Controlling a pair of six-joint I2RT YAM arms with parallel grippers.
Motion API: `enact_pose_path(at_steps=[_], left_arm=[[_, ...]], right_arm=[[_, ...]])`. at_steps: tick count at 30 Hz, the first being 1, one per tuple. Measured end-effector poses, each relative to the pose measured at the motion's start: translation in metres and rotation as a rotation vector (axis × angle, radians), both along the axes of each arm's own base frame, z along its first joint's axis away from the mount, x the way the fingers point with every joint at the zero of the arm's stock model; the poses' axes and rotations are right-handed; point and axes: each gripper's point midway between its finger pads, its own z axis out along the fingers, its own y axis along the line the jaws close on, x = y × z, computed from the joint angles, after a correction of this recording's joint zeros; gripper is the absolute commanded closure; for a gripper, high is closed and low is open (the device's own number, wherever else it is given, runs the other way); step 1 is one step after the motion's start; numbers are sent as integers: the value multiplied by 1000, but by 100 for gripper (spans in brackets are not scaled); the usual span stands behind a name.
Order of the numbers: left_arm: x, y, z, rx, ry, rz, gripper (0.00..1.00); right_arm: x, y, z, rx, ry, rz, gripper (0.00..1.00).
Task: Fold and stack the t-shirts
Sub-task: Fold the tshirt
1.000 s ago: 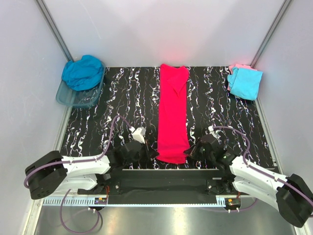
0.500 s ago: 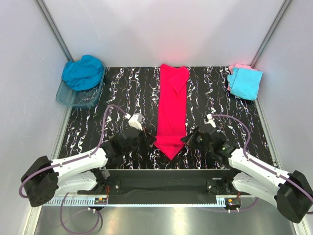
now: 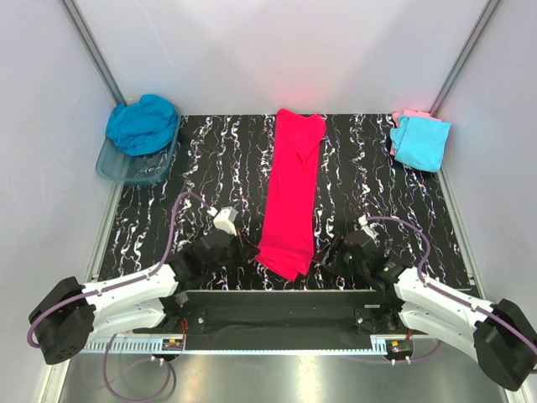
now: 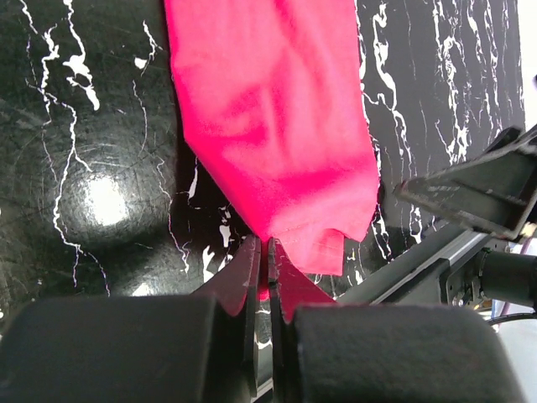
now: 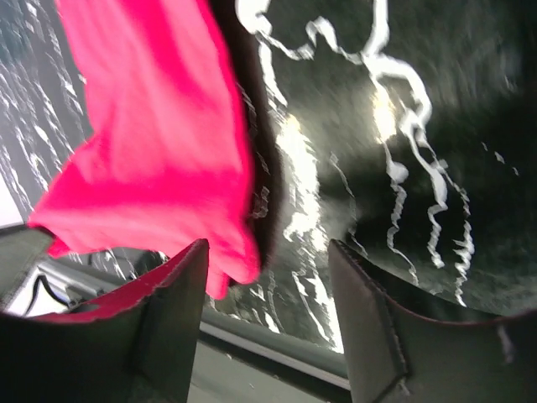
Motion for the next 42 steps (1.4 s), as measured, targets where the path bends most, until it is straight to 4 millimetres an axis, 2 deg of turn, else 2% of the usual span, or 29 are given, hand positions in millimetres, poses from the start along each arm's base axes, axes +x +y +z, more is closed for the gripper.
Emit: enact_pose_path(at_steps=[4, 10, 21, 26, 32, 34, 38, 42], left_arm=[[0, -1, 2, -11, -2, 0, 100], [-1, -1, 3, -14, -1, -2, 100], [-1, -1, 7, -24, -9, -2, 100], [-1, -1, 9, -30, -14, -2, 100], [-3, 3, 8, -20, -7, -1, 100], [-4, 4, 10, -21, -10, 2, 100], [-3, 7, 16, -32, -22, 10, 100], [-4, 9, 16, -31, -22, 13, 100]], right_arm=[[-8, 1, -5, 31, 20, 9, 33], [-8, 10, -6, 79, 17, 13, 34], [-24, 71, -5, 183, 21, 132, 36], [-26, 82, -7, 209, 24, 130, 45], [-27, 86, -10, 218, 32, 118, 51], [-27, 85, -12, 212, 33, 112, 56], [-29, 80, -17, 192, 42, 107, 76], [-31, 78, -21, 178, 51, 105, 78]])
